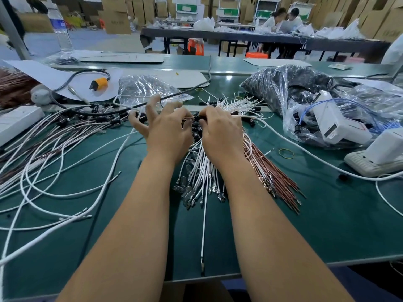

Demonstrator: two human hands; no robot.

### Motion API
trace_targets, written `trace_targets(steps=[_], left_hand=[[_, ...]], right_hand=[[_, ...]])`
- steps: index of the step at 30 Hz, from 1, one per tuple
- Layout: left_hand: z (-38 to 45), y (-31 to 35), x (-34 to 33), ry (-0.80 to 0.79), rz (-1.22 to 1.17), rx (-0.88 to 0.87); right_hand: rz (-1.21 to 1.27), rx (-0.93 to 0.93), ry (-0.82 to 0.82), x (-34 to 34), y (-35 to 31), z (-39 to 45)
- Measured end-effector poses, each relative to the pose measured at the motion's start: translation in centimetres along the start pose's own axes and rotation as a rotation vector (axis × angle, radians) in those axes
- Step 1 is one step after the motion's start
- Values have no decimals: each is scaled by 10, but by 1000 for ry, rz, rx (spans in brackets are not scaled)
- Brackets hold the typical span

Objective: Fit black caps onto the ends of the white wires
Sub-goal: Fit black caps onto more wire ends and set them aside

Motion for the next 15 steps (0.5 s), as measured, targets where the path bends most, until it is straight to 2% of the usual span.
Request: trace_targets(steps=[4, 7, 9, 12, 15], left_hand=[[0, -7, -6, -96, 120, 83], [1, -13, -10, -125, 179, 134], [2, -11, -9, -78, 87, 79], [3, 3, -8, -33, -135, -101], [3, 4, -6, -20, -234, -121]], right_hand=[[26, -17, -8, 0, 0, 0], [-51, -98, 52, 4, 7, 0], [-79, -144, 60, 6, 11, 1], [36, -104, -30, 2, 8, 1], [123, -71, -70, 0, 5, 1]])
Point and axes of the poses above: each hand's wrist, its own z-axis towards the middle knuckle, its own x-axis out of the back of the hand, y = z × x, the point moved 4 cm from there along z, towards the middle knuckle, and after that the axes turned 6 degrees about -x, right-handed, at the moved point
